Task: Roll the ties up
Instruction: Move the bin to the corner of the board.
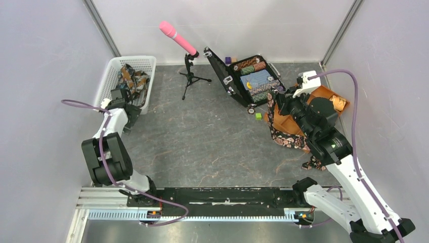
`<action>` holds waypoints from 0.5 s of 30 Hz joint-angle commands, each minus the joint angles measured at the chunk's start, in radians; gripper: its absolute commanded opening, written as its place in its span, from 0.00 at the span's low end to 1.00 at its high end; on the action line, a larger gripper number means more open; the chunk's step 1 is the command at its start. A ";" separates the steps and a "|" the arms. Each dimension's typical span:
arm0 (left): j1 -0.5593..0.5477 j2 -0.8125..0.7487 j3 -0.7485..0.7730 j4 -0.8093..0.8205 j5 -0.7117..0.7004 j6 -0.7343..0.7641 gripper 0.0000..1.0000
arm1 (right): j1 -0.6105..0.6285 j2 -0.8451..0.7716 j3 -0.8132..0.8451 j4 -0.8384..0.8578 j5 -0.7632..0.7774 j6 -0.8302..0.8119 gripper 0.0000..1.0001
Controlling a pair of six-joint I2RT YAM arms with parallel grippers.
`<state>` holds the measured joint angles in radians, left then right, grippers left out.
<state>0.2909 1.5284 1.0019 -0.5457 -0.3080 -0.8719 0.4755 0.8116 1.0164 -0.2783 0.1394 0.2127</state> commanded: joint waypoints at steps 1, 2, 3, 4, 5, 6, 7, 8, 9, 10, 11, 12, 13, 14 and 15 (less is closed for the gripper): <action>-0.018 -0.102 -0.001 0.014 0.026 0.074 0.89 | 0.002 -0.017 0.044 -0.036 0.041 -0.013 0.00; -0.027 -0.137 -0.022 0.005 0.038 0.067 0.90 | 0.002 -0.016 0.049 -0.043 0.047 -0.016 0.00; -0.036 -0.185 -0.049 -0.007 0.045 0.059 0.91 | 0.002 -0.010 0.053 -0.050 0.048 -0.017 0.00; -0.047 -0.239 -0.071 -0.012 0.055 0.054 0.92 | 0.001 -0.002 0.059 -0.056 0.047 -0.017 0.00; -0.055 -0.285 -0.092 -0.022 0.059 0.053 0.92 | 0.002 0.013 0.064 -0.062 0.042 -0.011 0.00; -0.063 -0.340 -0.107 -0.034 0.063 0.056 0.93 | 0.001 0.028 0.069 -0.062 0.022 0.001 0.00; -0.067 -0.385 -0.114 -0.046 0.064 0.062 0.93 | 0.004 0.048 0.074 -0.060 0.000 0.018 0.00; -0.070 -0.437 -0.118 -0.062 0.063 0.071 0.93 | 0.017 0.066 0.076 -0.049 -0.010 0.037 0.00; -0.070 -0.484 -0.119 -0.075 0.063 0.080 0.93 | 0.039 0.080 0.072 -0.033 -0.004 0.050 0.00; -0.071 -0.520 -0.115 -0.091 0.062 0.092 0.93 | 0.079 0.098 0.073 -0.016 0.019 0.061 0.00; -0.072 -0.557 -0.111 -0.104 0.066 0.103 0.93 | 0.128 0.121 0.080 -0.007 0.060 0.064 0.00; -0.073 -0.591 -0.106 -0.115 0.076 0.114 0.93 | 0.172 0.142 0.088 0.005 0.107 0.066 0.00; -0.077 -0.616 -0.102 -0.127 0.090 0.123 0.93 | 0.226 0.168 0.092 0.017 0.151 0.068 0.00; -0.082 -0.633 -0.099 -0.135 0.106 0.131 0.93 | 0.277 0.194 0.097 0.032 0.188 0.072 0.00; -0.087 -0.650 -0.097 -0.137 0.135 0.139 0.93 | 0.320 0.216 0.101 0.049 0.217 0.074 0.00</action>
<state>0.2192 0.9325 0.8852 -0.6323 -0.2428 -0.8082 0.6510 0.9600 1.0622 -0.3168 0.2226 0.2554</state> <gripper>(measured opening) 0.927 0.021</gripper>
